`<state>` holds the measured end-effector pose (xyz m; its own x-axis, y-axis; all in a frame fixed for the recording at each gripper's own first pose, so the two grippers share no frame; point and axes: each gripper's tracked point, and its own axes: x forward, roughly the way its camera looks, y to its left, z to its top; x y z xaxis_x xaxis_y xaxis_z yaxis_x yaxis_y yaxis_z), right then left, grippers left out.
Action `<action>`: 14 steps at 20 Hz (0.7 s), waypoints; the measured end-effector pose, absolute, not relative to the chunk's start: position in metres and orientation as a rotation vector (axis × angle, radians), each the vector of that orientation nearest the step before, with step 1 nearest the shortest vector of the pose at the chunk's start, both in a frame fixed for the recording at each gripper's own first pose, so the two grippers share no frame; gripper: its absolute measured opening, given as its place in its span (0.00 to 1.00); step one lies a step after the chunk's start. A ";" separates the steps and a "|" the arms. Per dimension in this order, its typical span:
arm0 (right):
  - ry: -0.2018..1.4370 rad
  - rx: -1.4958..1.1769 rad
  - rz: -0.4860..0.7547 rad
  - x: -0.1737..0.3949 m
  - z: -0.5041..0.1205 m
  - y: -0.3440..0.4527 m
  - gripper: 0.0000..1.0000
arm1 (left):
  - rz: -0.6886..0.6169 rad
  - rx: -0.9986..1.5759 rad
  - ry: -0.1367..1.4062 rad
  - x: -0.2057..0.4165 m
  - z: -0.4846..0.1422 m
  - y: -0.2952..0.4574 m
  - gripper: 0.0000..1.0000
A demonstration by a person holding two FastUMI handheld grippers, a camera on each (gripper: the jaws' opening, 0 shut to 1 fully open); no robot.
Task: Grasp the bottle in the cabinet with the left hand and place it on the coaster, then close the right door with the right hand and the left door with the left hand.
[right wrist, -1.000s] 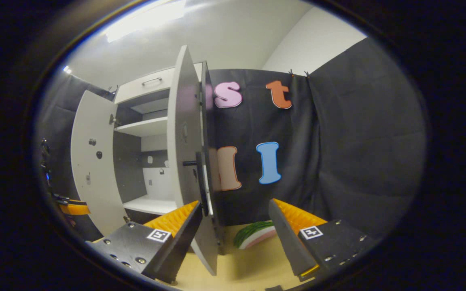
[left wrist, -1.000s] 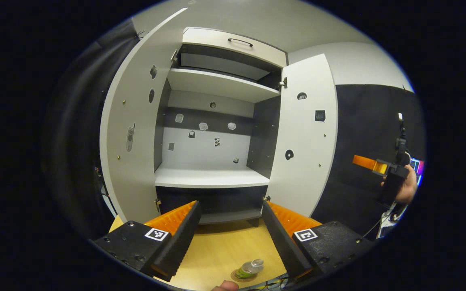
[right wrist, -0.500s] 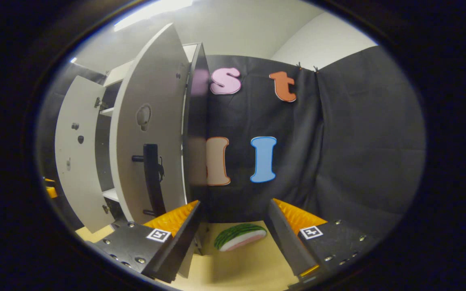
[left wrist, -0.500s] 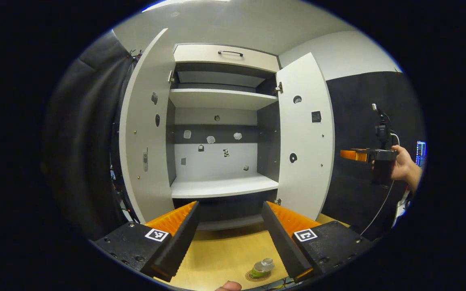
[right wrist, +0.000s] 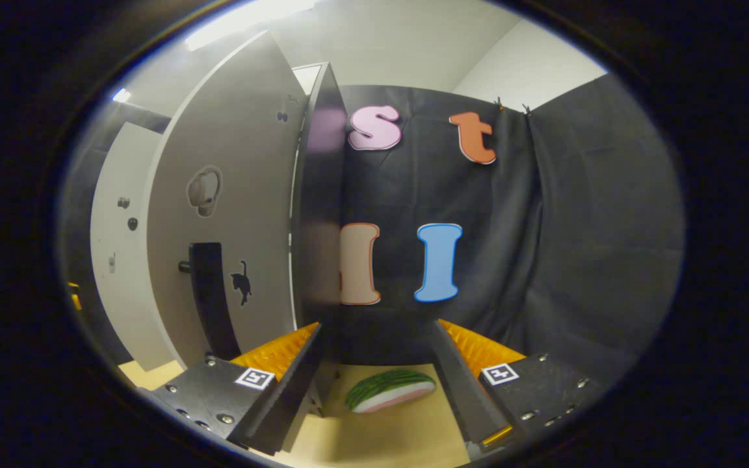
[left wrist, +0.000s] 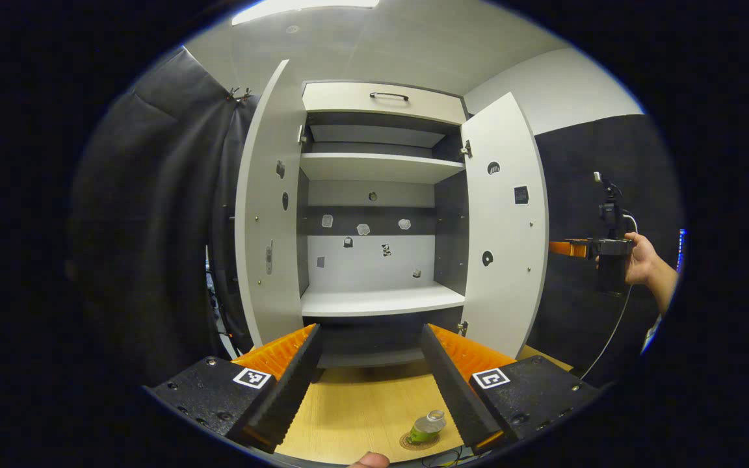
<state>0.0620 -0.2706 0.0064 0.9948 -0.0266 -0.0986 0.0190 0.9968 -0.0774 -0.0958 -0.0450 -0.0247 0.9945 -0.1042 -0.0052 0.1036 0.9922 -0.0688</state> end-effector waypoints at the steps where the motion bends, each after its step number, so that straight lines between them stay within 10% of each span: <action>1: 0.112 -0.067 0.012 0.064 0.002 -0.257 1.00 | -0.088 -0.069 0.009 -0.099 -0.026 -0.041 0.93; 14: 0.105 -0.181 0.076 0.079 0.002 -0.175 0.90 | -0.085 -0.107 -0.014 -0.118 -0.019 -0.015 0.96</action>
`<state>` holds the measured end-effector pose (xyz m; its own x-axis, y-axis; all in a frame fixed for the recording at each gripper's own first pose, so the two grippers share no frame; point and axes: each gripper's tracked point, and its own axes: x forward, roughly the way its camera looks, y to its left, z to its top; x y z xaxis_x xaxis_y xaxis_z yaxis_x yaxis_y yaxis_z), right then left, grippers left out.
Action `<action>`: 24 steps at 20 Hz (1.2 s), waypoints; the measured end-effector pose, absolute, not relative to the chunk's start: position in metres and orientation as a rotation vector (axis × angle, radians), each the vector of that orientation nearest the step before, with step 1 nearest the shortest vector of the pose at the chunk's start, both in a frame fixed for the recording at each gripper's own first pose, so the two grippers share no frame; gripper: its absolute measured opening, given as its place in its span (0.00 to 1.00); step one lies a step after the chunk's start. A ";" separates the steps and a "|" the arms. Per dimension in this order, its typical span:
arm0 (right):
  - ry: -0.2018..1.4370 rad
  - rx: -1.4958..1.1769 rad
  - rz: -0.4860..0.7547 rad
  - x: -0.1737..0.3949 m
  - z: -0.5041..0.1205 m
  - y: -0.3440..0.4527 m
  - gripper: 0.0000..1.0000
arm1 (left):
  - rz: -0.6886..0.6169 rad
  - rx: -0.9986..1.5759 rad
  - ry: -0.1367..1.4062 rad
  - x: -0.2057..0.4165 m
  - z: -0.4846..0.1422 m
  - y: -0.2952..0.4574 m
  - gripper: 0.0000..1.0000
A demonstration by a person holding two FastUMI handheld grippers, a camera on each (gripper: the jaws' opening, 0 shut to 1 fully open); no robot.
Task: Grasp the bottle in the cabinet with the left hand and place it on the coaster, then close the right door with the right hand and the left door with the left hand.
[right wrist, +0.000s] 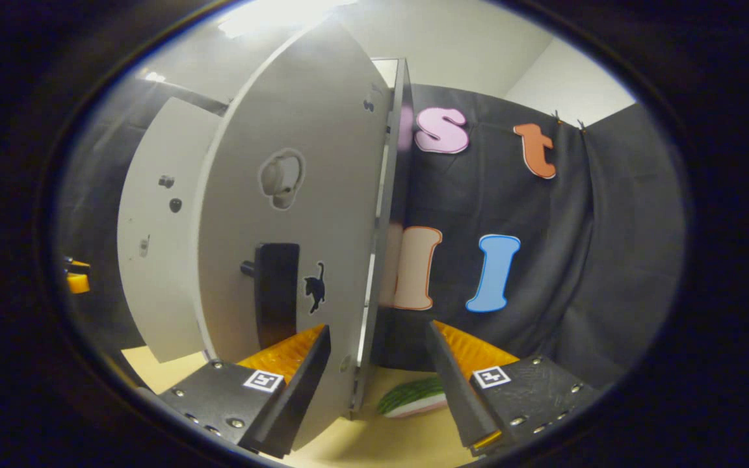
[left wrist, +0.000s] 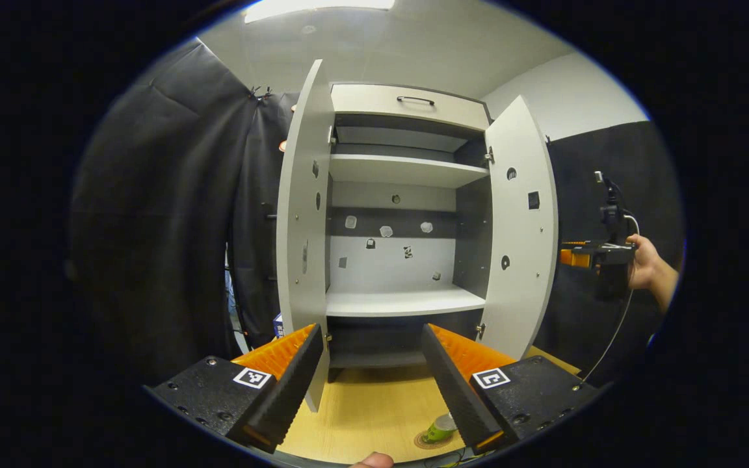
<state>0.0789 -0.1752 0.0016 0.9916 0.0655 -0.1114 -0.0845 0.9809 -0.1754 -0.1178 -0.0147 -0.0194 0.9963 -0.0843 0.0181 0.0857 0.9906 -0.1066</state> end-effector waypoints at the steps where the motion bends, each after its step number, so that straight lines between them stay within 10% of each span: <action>1: 0.095 -0.182 0.063 0.082 0.004 -0.172 0.87 | -0.109 -0.109 -0.010 -0.116 -0.019 -0.018 0.96; 24: 0.091 -0.103 0.107 0.094 -0.009 -0.070 0.88 | -0.211 -0.132 -0.027 -0.114 -0.017 0.018 0.96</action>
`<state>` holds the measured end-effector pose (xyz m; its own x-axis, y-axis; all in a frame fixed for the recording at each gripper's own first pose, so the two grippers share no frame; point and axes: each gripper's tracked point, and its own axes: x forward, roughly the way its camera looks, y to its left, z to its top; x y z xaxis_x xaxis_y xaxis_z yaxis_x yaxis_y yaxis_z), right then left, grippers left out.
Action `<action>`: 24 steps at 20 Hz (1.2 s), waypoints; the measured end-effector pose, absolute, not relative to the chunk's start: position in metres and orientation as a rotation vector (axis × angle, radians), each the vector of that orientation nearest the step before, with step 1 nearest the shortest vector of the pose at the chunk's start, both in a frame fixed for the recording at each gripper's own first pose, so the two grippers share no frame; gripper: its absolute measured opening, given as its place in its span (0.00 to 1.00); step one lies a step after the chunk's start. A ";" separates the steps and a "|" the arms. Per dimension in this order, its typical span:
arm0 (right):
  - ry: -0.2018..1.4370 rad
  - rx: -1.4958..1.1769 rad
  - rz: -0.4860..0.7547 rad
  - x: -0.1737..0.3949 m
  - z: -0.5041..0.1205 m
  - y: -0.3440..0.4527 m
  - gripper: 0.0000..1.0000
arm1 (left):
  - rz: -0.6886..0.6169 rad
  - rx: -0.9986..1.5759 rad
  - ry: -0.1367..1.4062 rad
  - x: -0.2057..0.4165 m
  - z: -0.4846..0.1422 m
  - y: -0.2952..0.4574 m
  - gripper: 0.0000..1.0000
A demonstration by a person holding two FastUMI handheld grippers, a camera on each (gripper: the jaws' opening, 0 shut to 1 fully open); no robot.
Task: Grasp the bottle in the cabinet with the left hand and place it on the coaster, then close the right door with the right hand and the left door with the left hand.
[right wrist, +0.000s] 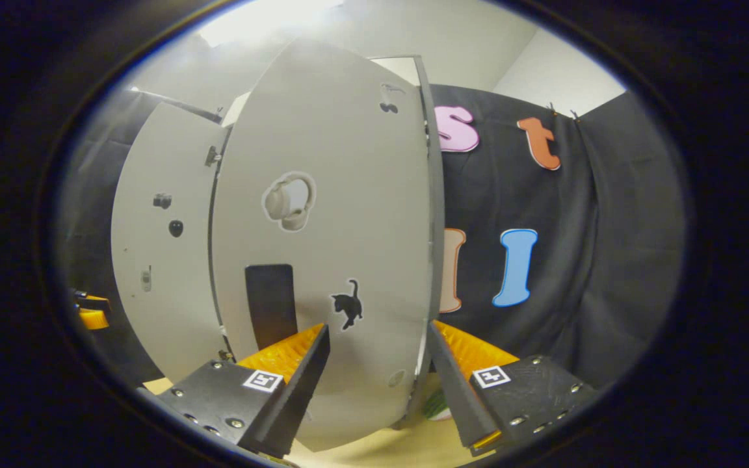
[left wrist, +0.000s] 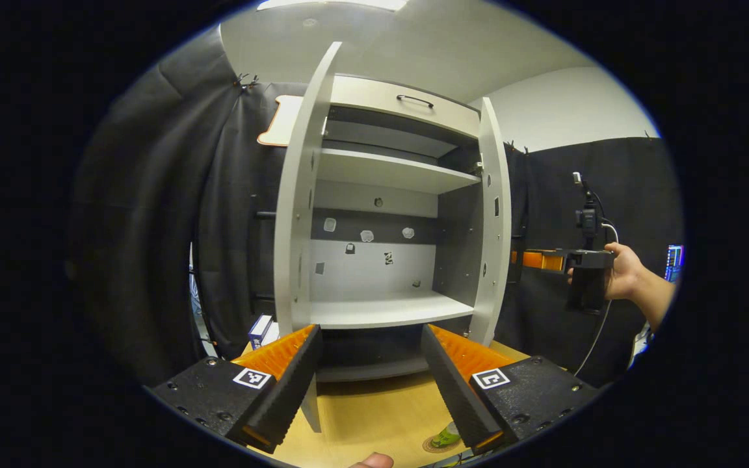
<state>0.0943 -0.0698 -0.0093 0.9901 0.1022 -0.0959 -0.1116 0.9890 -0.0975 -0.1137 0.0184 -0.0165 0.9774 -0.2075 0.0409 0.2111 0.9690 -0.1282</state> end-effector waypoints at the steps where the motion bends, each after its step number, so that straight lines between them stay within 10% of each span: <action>1: 0.093 -0.106 0.131 0.095 -0.011 -0.062 0.91 | -0.210 -0.136 -0.028 -0.114 -0.019 0.024 0.93; 14: -0.006 -0.098 0.335 0.095 -0.018 0.022 0.92 | -0.111 -0.181 0.014 -0.099 -0.033 0.120 0.96; 24: -0.014 -0.107 0.246 0.086 -0.024 0.016 0.94 | -0.045 -0.170 0.000 -0.050 -0.027 0.203 0.96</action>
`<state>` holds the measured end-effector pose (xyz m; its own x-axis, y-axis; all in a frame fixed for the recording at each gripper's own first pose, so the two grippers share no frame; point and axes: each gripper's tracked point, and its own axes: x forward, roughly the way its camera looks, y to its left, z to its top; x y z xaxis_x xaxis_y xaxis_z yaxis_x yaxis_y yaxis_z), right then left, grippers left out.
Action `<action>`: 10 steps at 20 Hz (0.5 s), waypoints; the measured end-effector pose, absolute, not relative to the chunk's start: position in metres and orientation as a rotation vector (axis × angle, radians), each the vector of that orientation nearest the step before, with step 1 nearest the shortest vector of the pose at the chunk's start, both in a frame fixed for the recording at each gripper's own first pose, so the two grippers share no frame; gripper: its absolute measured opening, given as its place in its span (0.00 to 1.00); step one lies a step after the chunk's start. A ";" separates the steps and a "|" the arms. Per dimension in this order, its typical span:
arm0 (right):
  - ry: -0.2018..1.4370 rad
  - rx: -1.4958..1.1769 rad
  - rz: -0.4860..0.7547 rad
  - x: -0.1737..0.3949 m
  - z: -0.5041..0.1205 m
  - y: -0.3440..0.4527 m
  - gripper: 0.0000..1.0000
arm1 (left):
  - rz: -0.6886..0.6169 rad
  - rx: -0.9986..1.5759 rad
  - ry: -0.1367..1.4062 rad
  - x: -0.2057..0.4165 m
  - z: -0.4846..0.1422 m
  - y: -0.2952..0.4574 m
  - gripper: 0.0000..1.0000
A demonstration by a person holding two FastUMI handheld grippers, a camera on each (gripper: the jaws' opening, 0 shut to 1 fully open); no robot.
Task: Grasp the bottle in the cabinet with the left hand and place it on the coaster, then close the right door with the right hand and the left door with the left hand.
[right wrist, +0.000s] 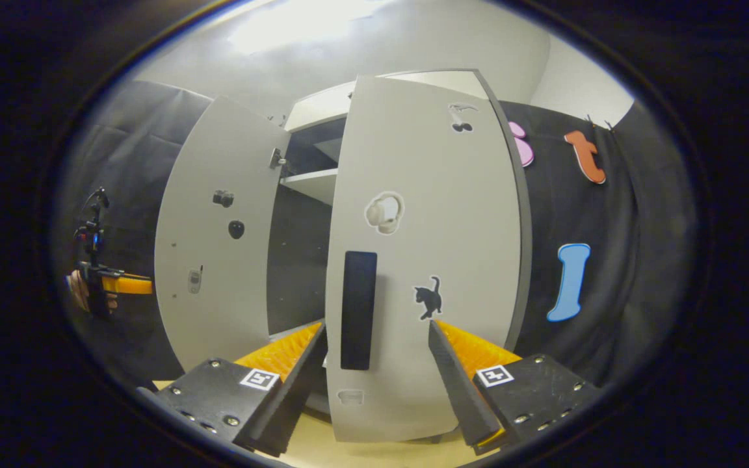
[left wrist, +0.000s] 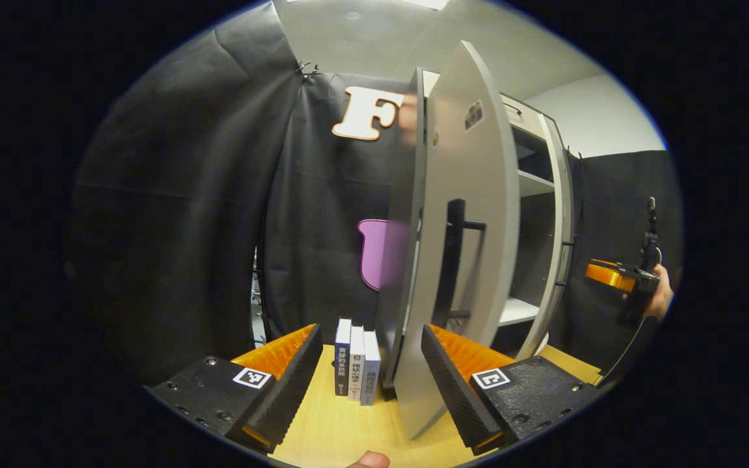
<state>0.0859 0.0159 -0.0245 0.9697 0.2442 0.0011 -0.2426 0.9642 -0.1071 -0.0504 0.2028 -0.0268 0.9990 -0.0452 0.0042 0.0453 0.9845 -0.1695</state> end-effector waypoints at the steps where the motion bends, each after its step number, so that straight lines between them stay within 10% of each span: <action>1: -0.014 -0.104 0.228 0.083 -0.025 0.012 0.94 | -0.052 -0.175 -0.006 -0.043 -0.024 0.207 0.97; 10: 0.025 -0.105 0.117 0.031 -0.038 -0.001 0.94 | -0.259 -0.198 -0.033 0.005 0.007 0.163 0.88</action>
<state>0.0307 -0.0010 -0.0382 0.9929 0.1152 -0.0307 -0.1178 0.9877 -0.1033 0.0048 0.1626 0.0066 0.9662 -0.2515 0.0576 0.2579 0.9472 -0.1907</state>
